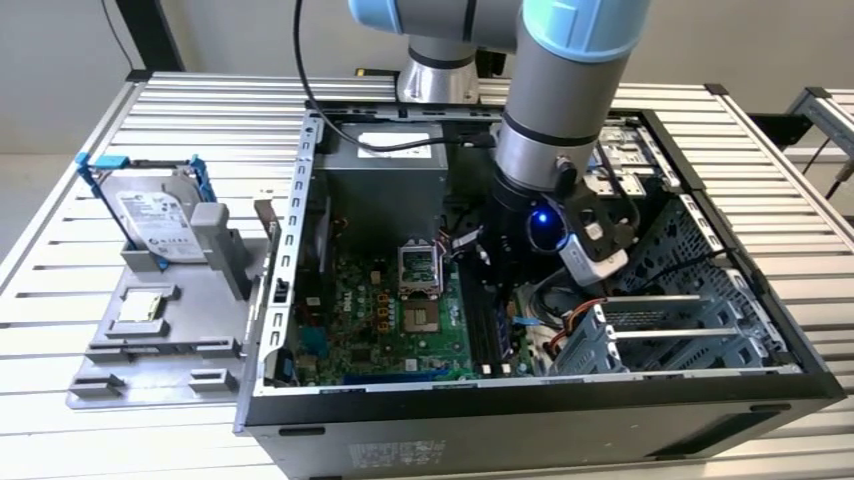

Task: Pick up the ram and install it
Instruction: 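Insert the ram into the slot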

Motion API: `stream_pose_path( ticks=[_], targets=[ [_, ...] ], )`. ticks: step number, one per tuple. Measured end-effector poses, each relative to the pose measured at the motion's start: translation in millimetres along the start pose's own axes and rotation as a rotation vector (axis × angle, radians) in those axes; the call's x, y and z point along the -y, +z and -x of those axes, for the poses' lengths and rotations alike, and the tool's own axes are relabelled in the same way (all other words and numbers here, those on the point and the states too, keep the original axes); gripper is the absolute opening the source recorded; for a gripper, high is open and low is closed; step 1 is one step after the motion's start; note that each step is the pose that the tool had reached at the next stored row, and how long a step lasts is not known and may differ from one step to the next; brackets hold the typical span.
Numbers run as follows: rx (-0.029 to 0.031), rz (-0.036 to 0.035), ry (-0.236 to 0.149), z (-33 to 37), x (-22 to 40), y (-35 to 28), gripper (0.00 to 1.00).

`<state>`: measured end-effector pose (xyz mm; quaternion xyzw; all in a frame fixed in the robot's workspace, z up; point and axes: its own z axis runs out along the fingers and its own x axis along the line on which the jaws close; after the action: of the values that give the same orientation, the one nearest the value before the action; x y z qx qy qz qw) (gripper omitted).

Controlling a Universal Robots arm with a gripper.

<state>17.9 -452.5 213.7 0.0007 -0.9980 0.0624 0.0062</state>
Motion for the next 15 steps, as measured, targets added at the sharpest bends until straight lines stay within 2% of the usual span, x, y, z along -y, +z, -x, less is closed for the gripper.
stream_pose_path(
  ticks=[4,7,13,14,15],
  targets=[
    [-0.0001,-0.0017,0.000,0.0,-0.6,4.3,0.00],
    [-0.0017,-0.0019,0.000,-0.1,-0.5,4.7,0.00],
    [-0.0014,-0.0011,0.000,-0.1,-0.6,5.2,0.00],
    [-0.0015,-0.0010,0.000,-0.1,-0.6,5.2,1.00],
    [-0.0016,-0.0011,0.000,-0.1,-0.6,5.1,1.00]
  ],
)
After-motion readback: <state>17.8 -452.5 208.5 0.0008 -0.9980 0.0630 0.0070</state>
